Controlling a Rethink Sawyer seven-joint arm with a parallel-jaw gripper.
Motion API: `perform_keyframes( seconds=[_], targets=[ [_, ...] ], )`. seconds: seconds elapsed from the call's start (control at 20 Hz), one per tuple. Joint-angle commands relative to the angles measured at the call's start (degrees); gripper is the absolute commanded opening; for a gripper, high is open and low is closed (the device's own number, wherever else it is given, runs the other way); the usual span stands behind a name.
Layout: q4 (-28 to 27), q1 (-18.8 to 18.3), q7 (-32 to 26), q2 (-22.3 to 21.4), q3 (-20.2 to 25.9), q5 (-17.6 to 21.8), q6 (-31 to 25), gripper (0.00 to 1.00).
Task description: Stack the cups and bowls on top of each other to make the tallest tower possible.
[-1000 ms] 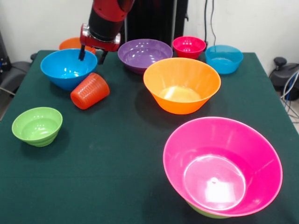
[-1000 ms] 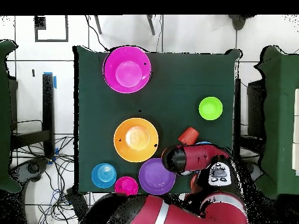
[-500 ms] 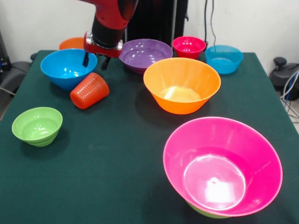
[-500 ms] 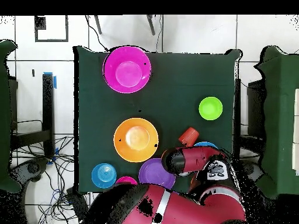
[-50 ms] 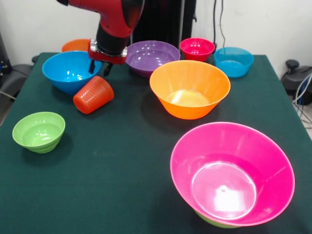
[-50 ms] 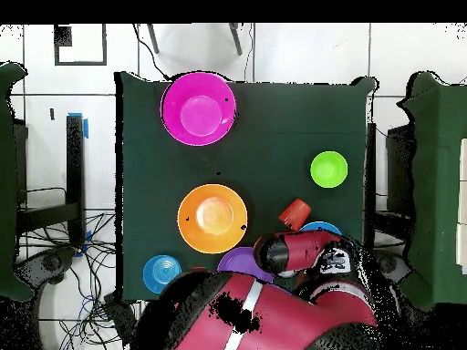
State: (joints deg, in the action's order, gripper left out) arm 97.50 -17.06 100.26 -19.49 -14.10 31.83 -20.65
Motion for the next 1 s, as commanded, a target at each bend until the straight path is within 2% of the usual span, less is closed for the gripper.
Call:
perform_keyframes(
  seconds=[0.05,0.1,0.2,0.6,0.75,0.85,1.0],
  targets=[
    [-8.19,2.86,5.72,4.57,1.2,2.96,4.34,0.0],
    [-8.84,3.53,5.26,5.0,0.56,3.56,3.67,0.0],
    [-8.71,3.88,7.0,5.02,-0.34,3.32,7.56,0.0],
    [-9.69,3.43,4.08,4.87,0.45,3.31,5.32,0.0],
    [-10.82,6.33,7.12,5.27,-2.61,2.62,5.02,0.0],
    [-12.06,9.64,10.32,6.04,-6.14,2.3,5.35,0.0],
    [-13.39,13.33,12.25,6.45,-9.82,1.88,5.13,0.0]
  ],
)
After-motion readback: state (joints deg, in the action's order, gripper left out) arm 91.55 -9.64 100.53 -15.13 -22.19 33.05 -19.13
